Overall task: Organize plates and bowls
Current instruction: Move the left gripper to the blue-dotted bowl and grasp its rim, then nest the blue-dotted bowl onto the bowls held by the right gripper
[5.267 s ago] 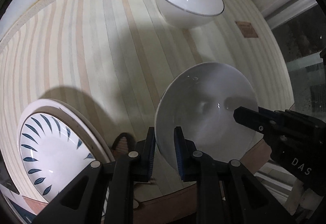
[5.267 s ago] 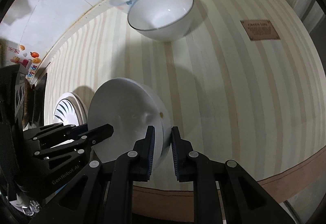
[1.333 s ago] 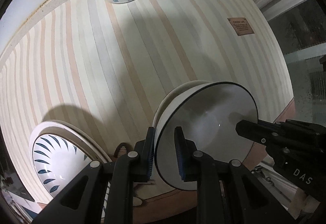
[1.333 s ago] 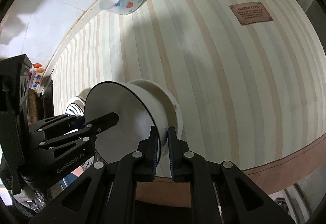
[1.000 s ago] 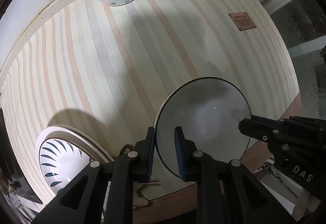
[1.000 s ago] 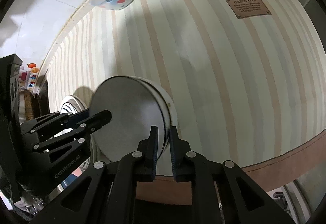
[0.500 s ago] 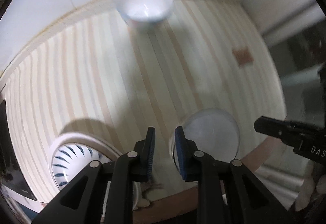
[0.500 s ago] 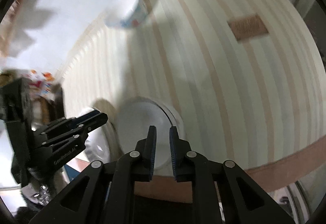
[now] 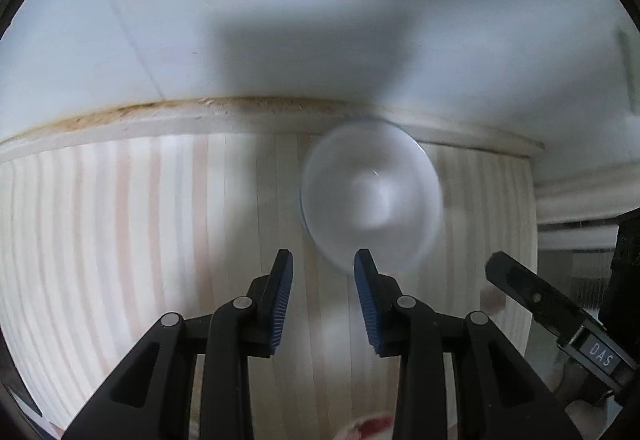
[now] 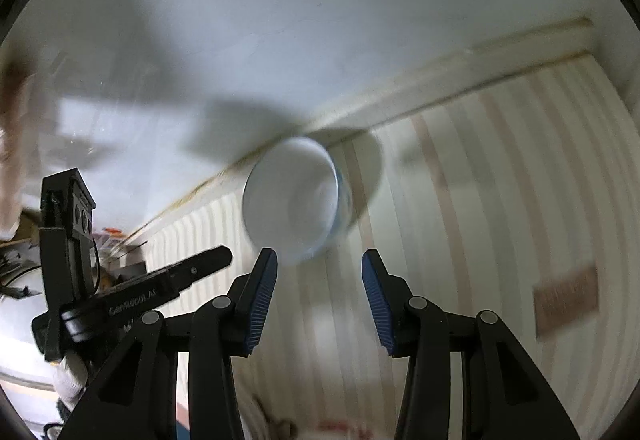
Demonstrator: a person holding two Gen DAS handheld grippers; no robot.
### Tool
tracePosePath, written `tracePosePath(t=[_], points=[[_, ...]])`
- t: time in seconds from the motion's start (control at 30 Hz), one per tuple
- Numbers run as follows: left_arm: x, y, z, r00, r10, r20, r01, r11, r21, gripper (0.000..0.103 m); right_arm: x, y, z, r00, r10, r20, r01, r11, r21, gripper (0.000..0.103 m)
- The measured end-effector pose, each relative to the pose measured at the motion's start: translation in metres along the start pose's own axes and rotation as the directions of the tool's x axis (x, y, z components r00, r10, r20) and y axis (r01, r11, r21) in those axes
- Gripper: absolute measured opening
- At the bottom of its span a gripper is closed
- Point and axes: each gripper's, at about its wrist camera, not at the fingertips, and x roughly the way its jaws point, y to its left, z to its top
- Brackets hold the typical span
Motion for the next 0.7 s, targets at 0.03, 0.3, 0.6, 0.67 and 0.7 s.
tracePosePath(t=[0.03,0.3,0.6,0.67,0.7], points=[[0.008,0.002,0.007,1.0,0.005,-0.007,-0.005,1.0,-0.007,0.03,0.011,0.0,0.01,1.0,-0.009,-0.004,0.009,1.0,-0.003,0.047],[0.052,0.003,0.024,0.998,0.013,-0.054,-0.013,1.0,-0.006,0.014,0.074,-0.004,0.04,0.995,-0.065,-0.079,0.061,0.997,-0.052,0.014],[0.054,-0.011,0.015,0.998,0.051,-0.035,-0.05,0.998,0.033,0.013,0.083,-0.002,0.041,0.99,-0.113,-0.085,0.106,0.991,-0.086,0.01],[0.05,-0.013,0.013,0.998,0.055,-0.025,-0.054,0.998,0.042,0.013,0.081,-0.001,0.04,0.99,-0.113,-0.088,0.105,0.991,-0.086,0.01],[0.048,-0.016,0.011,0.998,0.058,-0.021,-0.057,0.997,0.047,0.013,0.08,-0.001,0.039,0.99,-0.114,-0.086,0.106,0.99,-0.088,0.01]])
